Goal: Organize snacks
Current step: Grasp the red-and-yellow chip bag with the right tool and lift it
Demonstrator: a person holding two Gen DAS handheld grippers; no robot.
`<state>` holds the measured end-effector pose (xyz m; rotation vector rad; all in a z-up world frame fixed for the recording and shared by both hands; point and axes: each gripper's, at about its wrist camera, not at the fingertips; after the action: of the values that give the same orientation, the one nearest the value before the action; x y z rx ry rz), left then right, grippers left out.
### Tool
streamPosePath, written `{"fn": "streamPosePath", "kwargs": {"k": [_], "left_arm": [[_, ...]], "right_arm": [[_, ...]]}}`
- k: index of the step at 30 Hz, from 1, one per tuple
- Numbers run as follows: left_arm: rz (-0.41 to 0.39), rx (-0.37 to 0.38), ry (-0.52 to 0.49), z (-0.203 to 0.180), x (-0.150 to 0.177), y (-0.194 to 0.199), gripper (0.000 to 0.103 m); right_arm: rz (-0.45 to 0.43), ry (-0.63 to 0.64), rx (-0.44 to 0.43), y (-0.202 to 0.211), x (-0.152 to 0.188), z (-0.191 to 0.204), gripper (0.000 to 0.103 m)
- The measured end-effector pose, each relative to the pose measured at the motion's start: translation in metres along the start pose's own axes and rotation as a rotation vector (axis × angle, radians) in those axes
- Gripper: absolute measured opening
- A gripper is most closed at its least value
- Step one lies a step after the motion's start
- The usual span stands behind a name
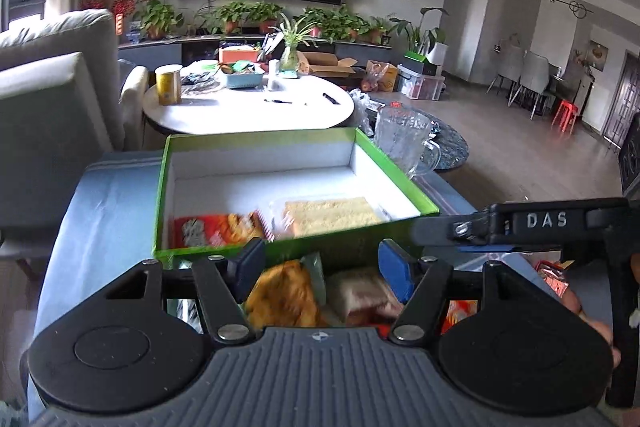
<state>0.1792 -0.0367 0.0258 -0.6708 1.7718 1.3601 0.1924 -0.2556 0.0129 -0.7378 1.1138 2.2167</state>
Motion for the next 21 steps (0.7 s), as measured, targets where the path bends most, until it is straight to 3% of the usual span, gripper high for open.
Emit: {"fn": "streamPosePath", "kwargs": {"k": [6,11,21], "left_arm": [[0.011,0.023,0.024,0.001,0.015,0.008,0.064],[0.040,0.053,0.007,-0.010,0.024,0.002,0.065],[0.082,0.146,-0.057,-0.049,0.020,-0.025,0.066]], "right_arm": [[0.002,-0.085,0.076,0.012,0.006,-0.022,0.078],[0.032,-0.084,0.127,0.010,0.014,-0.028,0.078],[-0.018,-0.149,0.188,0.026,0.021,-0.053,0.078]]}}
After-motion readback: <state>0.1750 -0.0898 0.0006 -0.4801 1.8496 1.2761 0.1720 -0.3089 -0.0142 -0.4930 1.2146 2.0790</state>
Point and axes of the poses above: each gripper's, at about its wrist camera, not at the fingertips, and y roughly against the way its jaws point, z to its left, x to its underside, and after that the axes turned 3 degrees about -x, right-handed
